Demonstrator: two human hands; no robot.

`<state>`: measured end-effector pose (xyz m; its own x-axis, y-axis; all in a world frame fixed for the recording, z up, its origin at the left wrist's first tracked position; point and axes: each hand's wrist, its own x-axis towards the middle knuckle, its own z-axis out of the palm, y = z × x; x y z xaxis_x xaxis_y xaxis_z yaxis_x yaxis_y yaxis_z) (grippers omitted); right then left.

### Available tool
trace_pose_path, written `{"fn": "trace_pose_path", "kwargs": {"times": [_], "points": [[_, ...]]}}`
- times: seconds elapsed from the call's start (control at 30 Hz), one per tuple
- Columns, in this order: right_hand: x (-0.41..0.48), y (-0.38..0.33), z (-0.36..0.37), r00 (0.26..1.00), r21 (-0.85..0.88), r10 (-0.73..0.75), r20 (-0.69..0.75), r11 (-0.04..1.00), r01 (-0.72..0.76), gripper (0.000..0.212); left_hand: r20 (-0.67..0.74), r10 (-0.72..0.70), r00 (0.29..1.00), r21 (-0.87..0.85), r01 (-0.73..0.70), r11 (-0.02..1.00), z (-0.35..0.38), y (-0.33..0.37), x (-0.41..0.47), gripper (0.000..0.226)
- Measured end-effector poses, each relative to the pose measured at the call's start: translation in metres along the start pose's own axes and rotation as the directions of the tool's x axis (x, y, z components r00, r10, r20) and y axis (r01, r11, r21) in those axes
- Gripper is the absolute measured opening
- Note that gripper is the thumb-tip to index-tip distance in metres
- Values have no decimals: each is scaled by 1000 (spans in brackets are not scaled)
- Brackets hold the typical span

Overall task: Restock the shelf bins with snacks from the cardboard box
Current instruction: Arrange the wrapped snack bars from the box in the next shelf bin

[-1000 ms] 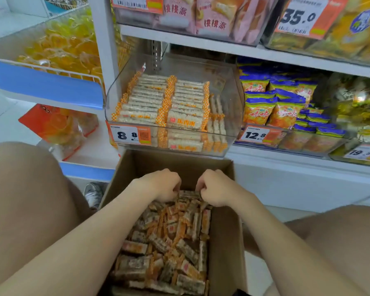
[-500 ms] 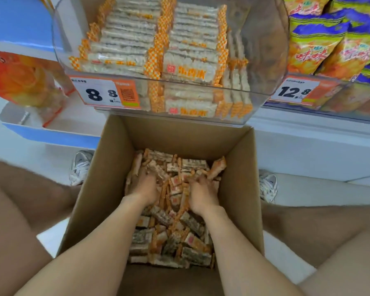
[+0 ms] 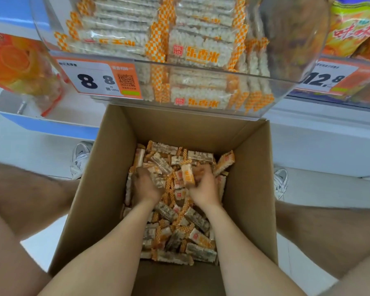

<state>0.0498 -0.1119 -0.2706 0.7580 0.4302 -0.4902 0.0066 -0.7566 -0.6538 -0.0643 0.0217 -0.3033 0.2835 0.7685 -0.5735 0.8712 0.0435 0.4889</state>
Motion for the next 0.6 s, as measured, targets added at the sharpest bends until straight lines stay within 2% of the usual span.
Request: {"fn": "trace_pose_path", "kwargs": {"times": [0.07,0.13,0.27,0.37,0.47,0.53,0.6], "points": [[3,-3,-1,995,149,37,91,988,-51,46,7,-6,1000,-42,6,999,-1,3,-3,60],[6,-4,-3,987,192,63,149,977,-91,47,24,0,1000,-63,2,998,-2,4,-5,48],[9,-8,-11,974,335,145,172,922,-196,51,47,104,994,-140,-96,986,-13,8,-11,26],[6,-16,-21,974,428,172,147,876,-220,45,99,211,972,-183,-191,965,-30,15,-18,26],[0,-22,-37,980,480,175,94,854,-199,15,203,300,932,-202,-260,944,-52,24,-29,25],[-4,-26,-46,984,540,170,45,825,-167,22,250,348,904,-217,-298,930,-68,34,-37,16],[-11,-37,-57,987,625,157,-27,774,-106,39,277,413,867,-141,-389,910,-85,47,-50,19]]}}
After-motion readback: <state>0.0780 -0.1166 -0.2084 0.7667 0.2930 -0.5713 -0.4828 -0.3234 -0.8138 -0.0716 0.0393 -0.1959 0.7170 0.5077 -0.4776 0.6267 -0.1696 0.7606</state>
